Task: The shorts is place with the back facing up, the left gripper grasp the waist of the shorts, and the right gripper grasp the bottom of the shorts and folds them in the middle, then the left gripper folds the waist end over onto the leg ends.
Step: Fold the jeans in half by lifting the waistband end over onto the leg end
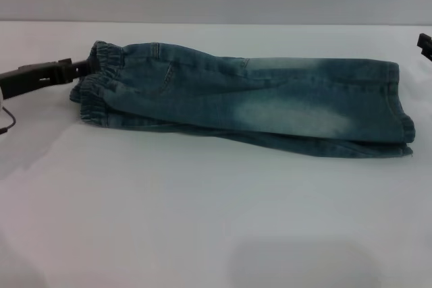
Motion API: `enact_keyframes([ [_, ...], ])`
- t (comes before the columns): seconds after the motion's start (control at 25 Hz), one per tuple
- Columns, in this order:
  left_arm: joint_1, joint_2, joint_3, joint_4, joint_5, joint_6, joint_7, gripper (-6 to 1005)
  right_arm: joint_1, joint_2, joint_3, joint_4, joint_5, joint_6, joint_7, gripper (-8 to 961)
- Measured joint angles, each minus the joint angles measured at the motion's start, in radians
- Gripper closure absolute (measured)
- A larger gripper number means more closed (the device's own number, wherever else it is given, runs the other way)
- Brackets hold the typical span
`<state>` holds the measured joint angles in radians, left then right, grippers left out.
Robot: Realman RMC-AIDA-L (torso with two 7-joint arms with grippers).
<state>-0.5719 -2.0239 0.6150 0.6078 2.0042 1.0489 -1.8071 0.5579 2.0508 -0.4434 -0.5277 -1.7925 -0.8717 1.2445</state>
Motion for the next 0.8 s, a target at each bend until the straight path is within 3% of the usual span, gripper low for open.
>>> enact_keyframes([
  [0.68,0.08,0.004,0.012,0.009,0.009,-0.013,0.207,276,-0.002,0.01,0.005,0.001,0.001,-0.015,-0.001,553],
  [0.8,0.081,-0.004,0.013,0.005,0.011,-0.03,0.216,277,-0.003,0.011,0.006,0.002,0.001,-0.015,-0.001,553],
])
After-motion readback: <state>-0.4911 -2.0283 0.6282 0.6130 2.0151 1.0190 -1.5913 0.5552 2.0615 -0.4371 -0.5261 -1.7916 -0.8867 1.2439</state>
